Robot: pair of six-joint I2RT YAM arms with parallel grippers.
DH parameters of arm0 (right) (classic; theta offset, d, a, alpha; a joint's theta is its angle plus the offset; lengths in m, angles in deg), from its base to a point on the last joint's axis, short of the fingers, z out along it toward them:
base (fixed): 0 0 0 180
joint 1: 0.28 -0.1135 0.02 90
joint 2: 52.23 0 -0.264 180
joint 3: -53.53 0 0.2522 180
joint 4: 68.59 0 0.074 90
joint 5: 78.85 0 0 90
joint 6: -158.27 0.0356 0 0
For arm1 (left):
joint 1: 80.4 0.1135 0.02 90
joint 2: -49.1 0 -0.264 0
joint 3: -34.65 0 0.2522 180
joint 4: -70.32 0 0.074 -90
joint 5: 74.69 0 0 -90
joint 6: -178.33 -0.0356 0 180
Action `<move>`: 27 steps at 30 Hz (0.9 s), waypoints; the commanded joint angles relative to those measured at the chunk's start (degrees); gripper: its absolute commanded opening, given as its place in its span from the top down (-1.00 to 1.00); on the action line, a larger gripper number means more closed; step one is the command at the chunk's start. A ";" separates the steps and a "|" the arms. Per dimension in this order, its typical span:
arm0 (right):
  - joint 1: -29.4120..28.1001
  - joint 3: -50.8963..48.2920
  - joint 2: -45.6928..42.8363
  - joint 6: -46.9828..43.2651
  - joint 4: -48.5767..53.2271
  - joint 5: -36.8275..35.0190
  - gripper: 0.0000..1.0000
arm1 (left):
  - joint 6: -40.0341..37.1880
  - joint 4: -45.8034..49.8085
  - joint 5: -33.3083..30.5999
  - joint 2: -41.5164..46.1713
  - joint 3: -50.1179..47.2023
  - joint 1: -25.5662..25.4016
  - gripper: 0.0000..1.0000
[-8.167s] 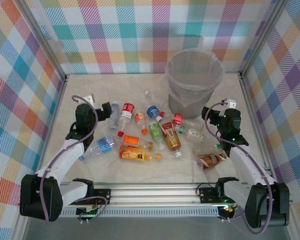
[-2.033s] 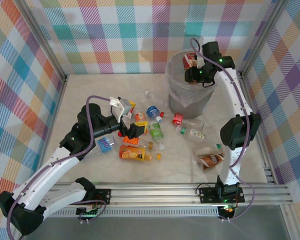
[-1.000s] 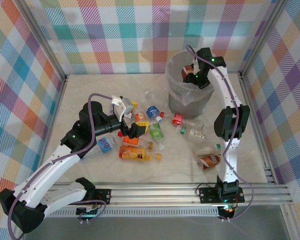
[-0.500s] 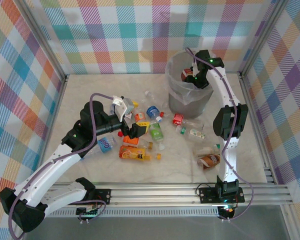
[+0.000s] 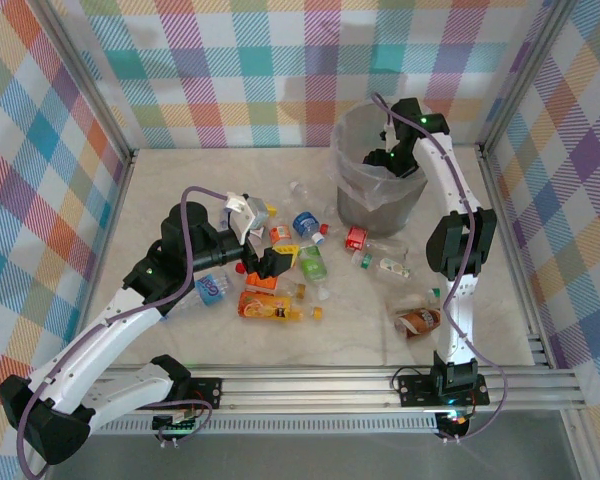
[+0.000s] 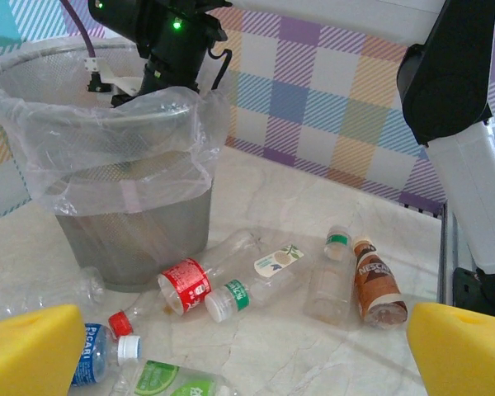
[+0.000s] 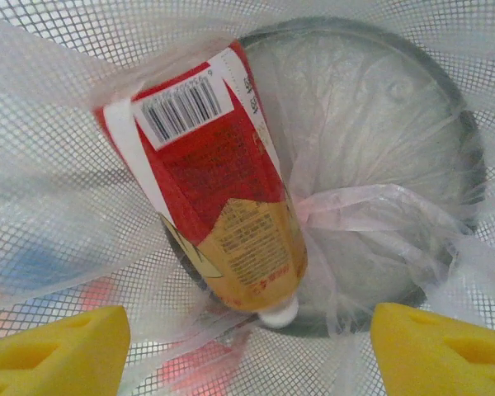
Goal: Put the plastic bottles in the bin
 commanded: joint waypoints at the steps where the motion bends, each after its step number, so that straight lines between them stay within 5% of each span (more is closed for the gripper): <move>1: 0.42 1.69 -2.03 0.14 1.51 0.82 -0.54 | -0.57 -0.21 1.26 0.62 2.01 -0.24 -1.00; 15: 0.33 3.91 -9.92 0.24 3.41 2.06 -0.54 | -0.57 -0.17 1.49 1.08 1.93 -0.24 -1.00; 27: -4.79 -8.29 -26.00 -1.85 -3.27 -2.02 -0.52 | -1.57 1.02 0.91 1.52 2.39 -0.24 -1.00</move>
